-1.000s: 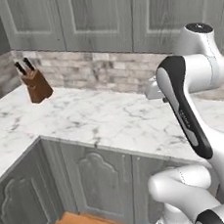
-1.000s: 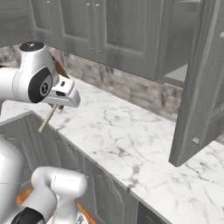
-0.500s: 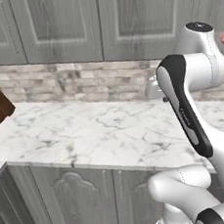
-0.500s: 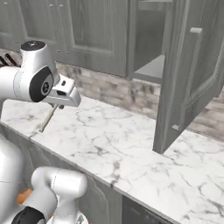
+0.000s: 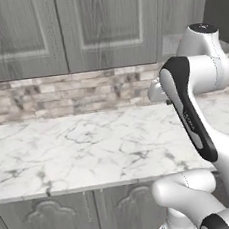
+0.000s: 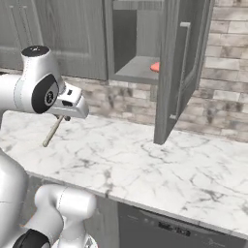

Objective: Pick up the dish brush and bar soap from the sink, and place them back in the cabinet, and close the cabinet door.

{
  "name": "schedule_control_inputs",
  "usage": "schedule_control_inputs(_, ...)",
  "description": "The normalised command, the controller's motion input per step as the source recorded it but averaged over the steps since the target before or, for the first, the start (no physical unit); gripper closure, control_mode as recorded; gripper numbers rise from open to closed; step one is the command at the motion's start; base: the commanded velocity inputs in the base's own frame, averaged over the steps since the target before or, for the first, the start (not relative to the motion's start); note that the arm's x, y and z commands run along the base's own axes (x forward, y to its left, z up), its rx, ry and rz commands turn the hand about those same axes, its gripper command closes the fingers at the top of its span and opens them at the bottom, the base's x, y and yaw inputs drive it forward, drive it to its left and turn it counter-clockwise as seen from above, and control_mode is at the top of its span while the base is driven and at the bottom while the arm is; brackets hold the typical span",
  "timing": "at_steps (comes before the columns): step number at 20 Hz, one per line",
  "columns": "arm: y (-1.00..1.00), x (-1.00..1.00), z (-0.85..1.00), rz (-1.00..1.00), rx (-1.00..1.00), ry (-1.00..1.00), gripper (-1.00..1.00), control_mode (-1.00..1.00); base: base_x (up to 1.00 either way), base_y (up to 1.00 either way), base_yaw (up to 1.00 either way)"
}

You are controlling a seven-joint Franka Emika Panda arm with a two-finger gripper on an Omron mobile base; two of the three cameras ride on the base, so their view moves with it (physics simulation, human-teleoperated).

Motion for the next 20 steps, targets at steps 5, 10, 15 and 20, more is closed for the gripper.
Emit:
schedule_control_inputs(5, 0.00, 0.00, 0.00, 0.00, 0.00, 0.00, 1.00, 1.00, 0.20, -0.28, -0.43)
schedule_control_inputs(10, 0.00, 0.00, 0.00, 0.00, 0.00, 0.00, 1.00, 1.00, 0.44, -0.06, -0.28)
schedule_control_inputs(15, 0.00, 0.00, 0.00, 0.00, 0.00, 0.00, 1.00, 1.00, 0.51, -0.08, -0.04)
schedule_control_inputs(20, 0.00, 0.00, 0.00, 0.00, 0.00, 0.00, 1.00, 1.00, 0.20, -0.33, 0.00)
